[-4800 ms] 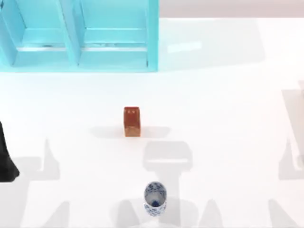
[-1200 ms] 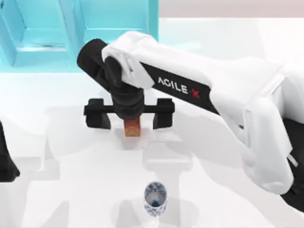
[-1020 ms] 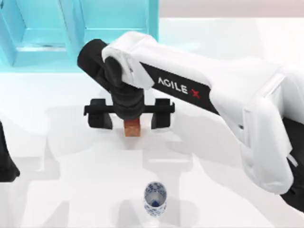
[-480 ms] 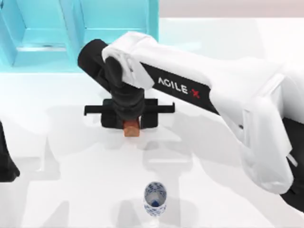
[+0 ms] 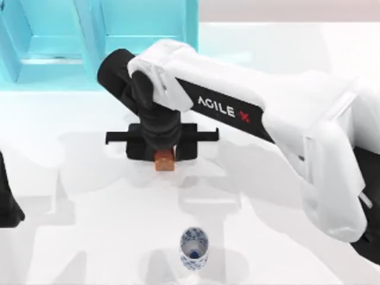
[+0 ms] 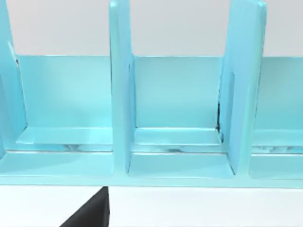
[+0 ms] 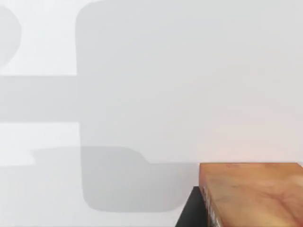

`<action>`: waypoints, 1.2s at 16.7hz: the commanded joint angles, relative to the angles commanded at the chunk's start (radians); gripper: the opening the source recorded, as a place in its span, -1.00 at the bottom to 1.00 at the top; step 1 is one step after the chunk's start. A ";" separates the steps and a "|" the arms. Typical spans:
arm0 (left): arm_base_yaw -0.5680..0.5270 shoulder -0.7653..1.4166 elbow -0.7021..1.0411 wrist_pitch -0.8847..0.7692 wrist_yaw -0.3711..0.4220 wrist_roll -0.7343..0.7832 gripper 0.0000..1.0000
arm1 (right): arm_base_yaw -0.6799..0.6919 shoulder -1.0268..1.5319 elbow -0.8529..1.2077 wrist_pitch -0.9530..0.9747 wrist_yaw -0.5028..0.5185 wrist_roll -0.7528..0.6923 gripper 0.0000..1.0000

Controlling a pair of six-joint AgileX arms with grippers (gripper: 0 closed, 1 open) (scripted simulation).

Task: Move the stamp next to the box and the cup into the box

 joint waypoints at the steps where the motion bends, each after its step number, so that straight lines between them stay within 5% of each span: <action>1: 0.000 0.000 0.000 0.000 0.000 0.000 1.00 | 0.000 0.000 0.000 0.000 0.000 0.000 -1.00; 20: 0.000 0.000 0.000 0.000 0.000 0.000 1.00 | -0.147 -0.414 -0.331 -0.059 -0.027 -0.157 -1.00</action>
